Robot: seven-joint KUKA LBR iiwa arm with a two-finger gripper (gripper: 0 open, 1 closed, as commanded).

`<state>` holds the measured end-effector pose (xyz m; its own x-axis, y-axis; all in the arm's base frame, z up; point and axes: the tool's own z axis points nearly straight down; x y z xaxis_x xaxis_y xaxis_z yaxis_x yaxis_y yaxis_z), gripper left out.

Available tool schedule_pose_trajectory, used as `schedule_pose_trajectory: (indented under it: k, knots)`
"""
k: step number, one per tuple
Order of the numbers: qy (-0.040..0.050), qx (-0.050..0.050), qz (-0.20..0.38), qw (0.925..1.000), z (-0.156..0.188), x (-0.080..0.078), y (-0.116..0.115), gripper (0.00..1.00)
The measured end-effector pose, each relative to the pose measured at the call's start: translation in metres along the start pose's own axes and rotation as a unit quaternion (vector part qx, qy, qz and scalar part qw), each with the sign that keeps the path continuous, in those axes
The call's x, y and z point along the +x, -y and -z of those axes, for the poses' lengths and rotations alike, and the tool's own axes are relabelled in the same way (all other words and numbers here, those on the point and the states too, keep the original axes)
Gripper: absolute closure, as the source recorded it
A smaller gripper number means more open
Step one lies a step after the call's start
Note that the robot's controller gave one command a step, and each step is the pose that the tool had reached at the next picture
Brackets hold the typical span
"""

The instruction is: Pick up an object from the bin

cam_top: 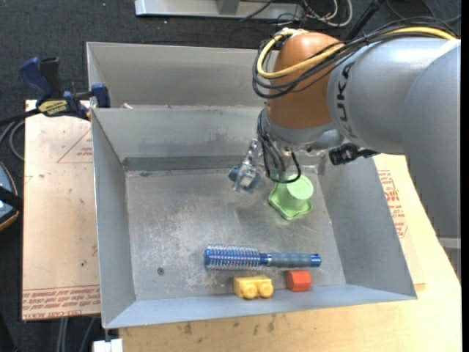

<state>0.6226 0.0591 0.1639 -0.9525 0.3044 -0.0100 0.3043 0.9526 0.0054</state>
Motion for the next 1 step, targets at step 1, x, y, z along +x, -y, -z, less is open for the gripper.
schedule_pose_trajectory:
  k: [1]
  knots:
    - [-0.0013,0.001,-0.002,1.0,0.0612,0.0091,0.0035,1.0]
